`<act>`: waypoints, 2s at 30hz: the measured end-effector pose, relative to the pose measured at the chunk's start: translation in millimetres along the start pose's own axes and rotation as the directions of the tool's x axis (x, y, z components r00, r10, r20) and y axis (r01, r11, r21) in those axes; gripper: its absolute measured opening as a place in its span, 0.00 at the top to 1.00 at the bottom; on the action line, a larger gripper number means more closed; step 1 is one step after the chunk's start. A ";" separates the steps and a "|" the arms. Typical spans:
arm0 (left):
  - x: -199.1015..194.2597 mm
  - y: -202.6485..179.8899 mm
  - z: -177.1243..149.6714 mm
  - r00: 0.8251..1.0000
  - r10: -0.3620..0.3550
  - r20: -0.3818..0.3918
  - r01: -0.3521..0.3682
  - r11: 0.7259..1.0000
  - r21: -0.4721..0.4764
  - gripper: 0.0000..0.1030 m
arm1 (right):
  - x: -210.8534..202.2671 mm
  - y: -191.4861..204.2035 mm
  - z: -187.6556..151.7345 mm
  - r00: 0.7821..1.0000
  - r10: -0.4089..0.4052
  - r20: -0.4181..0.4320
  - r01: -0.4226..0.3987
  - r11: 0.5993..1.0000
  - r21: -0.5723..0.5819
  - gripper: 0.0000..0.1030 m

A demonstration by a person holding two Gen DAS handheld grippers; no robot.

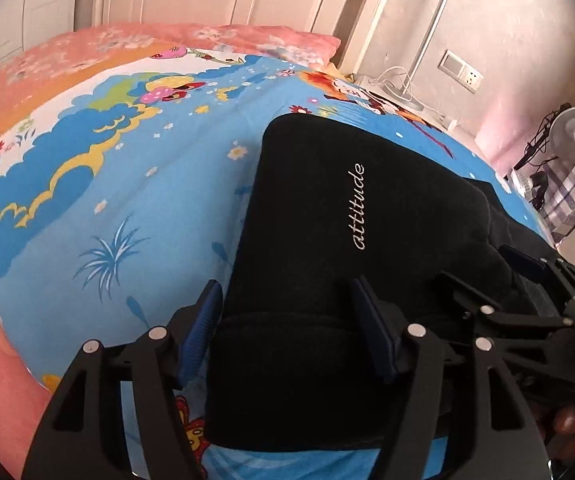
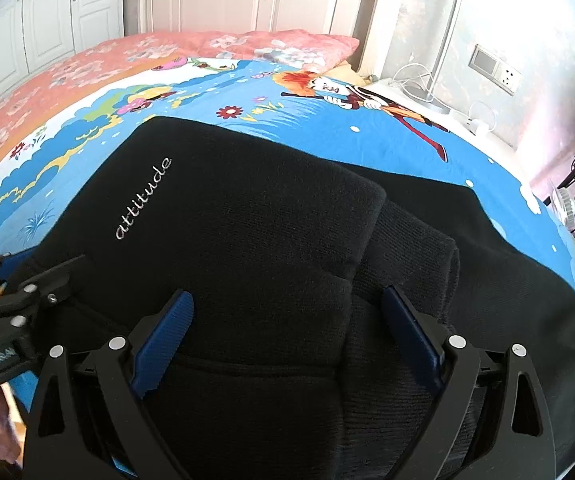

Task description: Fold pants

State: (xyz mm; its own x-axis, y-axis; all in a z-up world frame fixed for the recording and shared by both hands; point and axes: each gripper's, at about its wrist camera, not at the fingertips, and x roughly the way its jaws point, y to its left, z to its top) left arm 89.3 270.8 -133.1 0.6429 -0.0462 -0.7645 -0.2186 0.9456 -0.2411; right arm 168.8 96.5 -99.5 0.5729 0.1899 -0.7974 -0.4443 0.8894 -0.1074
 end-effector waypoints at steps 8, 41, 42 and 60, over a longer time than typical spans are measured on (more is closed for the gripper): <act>0.9 -2.0 -0.3 1.000 0.008 0.015 -0.008 1.000 0.014 0.35 | -3.4 -25.0 48.1 0.999 0.013 0.051 -0.015 0.998 0.054 0.29; -57.4 37.4 -27.5 0.976 -0.108 0.186 0.125 0.989 -0.082 0.59 | 47.9 -53.8 39.0 0.998 0.009 -0.055 -0.002 0.991 0.133 0.13; -59.8 46.7 -29.8 0.977 -0.107 0.184 0.128 0.986 -0.106 0.59 | 48.4 -55.4 38.8 0.998 0.022 -0.059 -0.013 0.991 0.136 0.13; -44.9 31.2 -48.2 0.991 -0.126 0.044 0.128 0.990 -0.059 0.57 | -61.4 -81.2 -36.8 0.994 0.082 0.075 -0.101 0.950 0.294 0.13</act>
State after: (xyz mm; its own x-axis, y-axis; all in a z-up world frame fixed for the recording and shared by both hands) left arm 18.2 286.8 -135.1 0.6967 -0.1509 -0.7013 -0.1774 0.9111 -0.3722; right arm 144.3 -2.7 -63.6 0.5847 0.2932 -0.7564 -0.2777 0.9484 0.1530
